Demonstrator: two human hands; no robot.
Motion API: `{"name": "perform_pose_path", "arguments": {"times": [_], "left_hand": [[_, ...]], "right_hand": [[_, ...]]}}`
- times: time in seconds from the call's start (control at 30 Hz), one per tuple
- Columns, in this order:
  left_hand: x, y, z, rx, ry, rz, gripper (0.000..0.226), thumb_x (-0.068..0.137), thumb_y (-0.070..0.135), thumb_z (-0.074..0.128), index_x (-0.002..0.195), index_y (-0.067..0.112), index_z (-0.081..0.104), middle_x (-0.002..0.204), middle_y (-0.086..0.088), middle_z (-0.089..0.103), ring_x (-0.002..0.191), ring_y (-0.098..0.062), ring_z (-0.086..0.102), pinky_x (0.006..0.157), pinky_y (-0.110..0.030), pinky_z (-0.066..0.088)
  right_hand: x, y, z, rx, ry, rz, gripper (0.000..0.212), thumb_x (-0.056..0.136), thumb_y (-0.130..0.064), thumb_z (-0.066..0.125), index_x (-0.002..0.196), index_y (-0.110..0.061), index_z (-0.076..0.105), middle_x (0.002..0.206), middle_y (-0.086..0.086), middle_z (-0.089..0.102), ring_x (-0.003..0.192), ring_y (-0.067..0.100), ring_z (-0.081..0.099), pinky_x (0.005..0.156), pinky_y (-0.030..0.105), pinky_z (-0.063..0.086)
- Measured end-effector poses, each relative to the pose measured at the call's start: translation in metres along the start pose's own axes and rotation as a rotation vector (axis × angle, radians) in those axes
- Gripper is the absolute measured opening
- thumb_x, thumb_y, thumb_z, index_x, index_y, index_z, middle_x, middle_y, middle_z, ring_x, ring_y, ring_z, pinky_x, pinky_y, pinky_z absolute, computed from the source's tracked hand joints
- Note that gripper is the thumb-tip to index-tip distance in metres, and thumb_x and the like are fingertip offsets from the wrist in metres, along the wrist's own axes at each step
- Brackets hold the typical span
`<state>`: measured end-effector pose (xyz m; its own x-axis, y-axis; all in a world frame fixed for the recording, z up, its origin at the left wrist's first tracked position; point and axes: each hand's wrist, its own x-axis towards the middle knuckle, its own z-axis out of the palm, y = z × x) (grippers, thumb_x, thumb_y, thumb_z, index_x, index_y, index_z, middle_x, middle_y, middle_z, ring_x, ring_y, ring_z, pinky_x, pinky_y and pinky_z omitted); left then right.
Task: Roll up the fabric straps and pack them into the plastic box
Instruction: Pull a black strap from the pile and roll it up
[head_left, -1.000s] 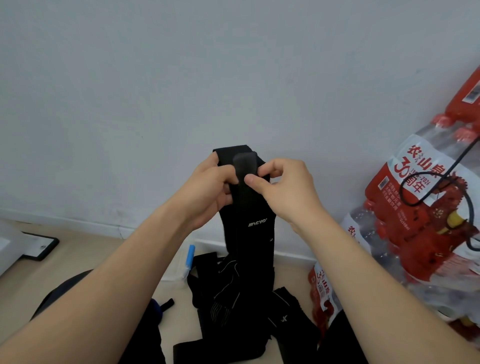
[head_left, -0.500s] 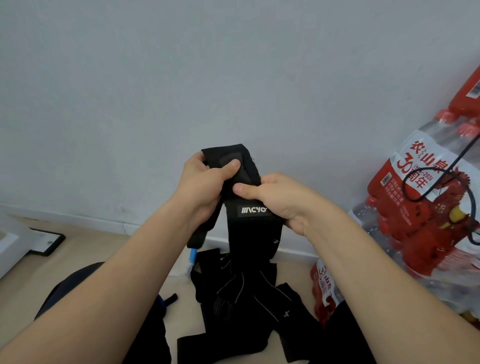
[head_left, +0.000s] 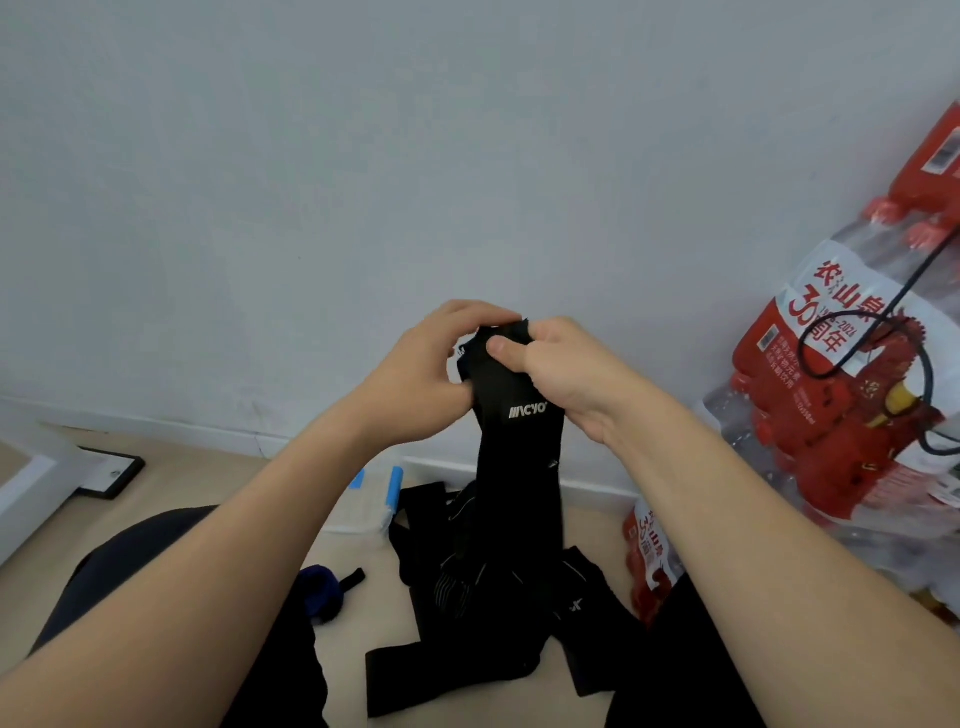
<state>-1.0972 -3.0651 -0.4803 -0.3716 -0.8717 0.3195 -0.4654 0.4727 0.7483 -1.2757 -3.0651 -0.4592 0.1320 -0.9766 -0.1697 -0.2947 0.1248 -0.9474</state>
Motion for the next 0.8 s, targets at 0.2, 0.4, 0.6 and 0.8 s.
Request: {"name": "perform_pose_path", "arguments": {"times": [0.2,0.4,0.6,0.8], "left_hand": [[-0.01,0.009,0.0,-0.124,-0.007,0.015,0.064,0.097,-0.025,0.046,0.148,0.01,0.064,0.139,0.002,0.073,0.133,-0.007,0.065,0.116,-0.03,0.05],[-0.024,0.023,0.016,-0.31,0.025,-0.053,0.044,0.103,-0.014,0.046,0.13,0.007,0.074,0.119,-0.004,0.081,0.116,-0.017,0.075,0.098,-0.026,0.058],[-0.052,0.023,0.053,-0.385,0.109,-0.271,0.039,0.1,-0.012,0.047,0.114,0.01,0.075,0.099,-0.003,0.081,0.089,-0.011,0.076,0.076,-0.024,0.059],[-0.092,0.01,0.085,-0.6,-0.003,-0.599,0.025,0.11,0.016,0.053,0.11,0.007,0.077,0.097,-0.019,0.081,0.082,-0.029,0.078,0.07,-0.037,0.063]], "right_hand": [[-0.017,-0.005,-0.004,0.048,-0.086,0.042,0.03,0.112,-0.026,0.06,0.122,0.0,0.072,0.115,0.02,0.079,0.105,0.03,0.076,0.1,0.045,0.058],[-0.042,-0.008,-0.009,0.368,-0.031,0.131,0.037,0.102,-0.025,0.075,0.125,0.004,0.073,0.102,0.017,0.078,0.085,0.026,0.076,0.076,0.036,0.063],[-0.076,0.004,-0.017,0.168,-0.208,0.283,0.014,0.1,-0.029,0.071,0.096,-0.017,0.076,0.088,0.005,0.078,0.074,0.019,0.076,0.068,0.029,0.061],[-0.108,0.018,-0.029,0.324,-0.308,0.224,0.023,0.098,-0.025,0.071,0.081,-0.014,0.081,0.08,0.005,0.076,0.068,0.018,0.074,0.064,0.029,0.062]]}}
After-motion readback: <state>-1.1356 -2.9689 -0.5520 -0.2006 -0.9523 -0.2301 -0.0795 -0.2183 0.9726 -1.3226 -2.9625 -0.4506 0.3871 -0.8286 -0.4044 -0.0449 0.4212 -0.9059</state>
